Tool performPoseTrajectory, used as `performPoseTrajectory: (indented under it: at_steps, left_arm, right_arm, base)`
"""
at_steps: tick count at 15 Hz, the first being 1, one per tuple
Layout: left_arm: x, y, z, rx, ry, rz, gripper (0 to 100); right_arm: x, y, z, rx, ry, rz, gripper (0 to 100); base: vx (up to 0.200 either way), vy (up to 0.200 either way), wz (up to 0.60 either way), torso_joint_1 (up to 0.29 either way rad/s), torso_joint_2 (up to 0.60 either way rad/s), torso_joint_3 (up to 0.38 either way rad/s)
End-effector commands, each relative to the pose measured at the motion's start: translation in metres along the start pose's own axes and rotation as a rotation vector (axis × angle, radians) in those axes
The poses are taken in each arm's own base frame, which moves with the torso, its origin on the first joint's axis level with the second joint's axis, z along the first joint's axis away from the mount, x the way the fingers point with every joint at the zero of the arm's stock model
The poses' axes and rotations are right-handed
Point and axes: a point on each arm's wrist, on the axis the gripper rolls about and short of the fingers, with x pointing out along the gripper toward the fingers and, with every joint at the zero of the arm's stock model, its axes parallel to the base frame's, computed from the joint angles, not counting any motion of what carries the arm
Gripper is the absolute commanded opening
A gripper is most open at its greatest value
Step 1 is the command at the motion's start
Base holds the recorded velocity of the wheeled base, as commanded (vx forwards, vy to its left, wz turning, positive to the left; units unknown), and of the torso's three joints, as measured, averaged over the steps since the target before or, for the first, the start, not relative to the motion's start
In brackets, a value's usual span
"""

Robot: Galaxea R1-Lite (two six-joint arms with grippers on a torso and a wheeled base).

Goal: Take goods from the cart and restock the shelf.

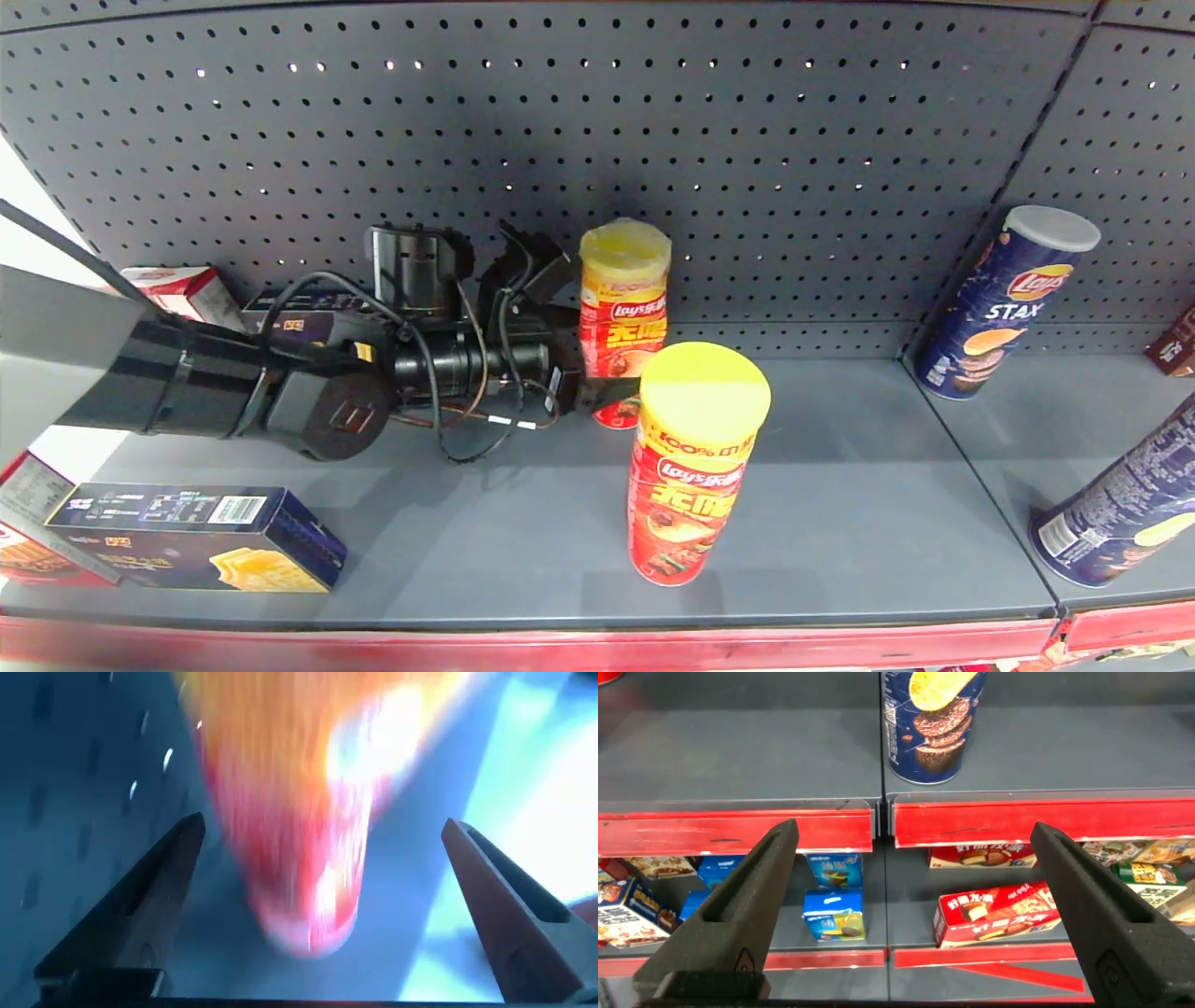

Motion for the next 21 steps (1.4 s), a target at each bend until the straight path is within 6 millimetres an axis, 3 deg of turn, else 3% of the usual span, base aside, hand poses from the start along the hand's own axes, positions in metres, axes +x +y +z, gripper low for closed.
performPoseTrajectory:
  at_steps: [1, 5, 21]
  left_arm:
    - [-0.026, -0.01, 0.006, 0.0, 0.024, 0.089, 100]
    - [-0.033, -0.011, 0.006, 0.046, 0.073, 0.221, 100]
    - [-0.033, 0.004, 0.001, 0.034, 0.13, 0.4, 100]
  right_arm:
    - [0.0, 0.0, 0.0, 0.0, 0.001, -0.001, 100]
    - [0.0, 0.0, 0.0, 0.0, 0.001, 0.001, 100]
    - [0.0, 0.0, 0.0, 0.0, 0.001, 0.001, 100]
  base:
    - [0.0, 0.0, 0.0, 0.0, 0.0, 0.0]
    - [0.0, 0.0, 0.0, 0.0, 0.0, 0.0]
    - [0.0, 0.0, 0.0, 0.0, 0.0, 0.0]
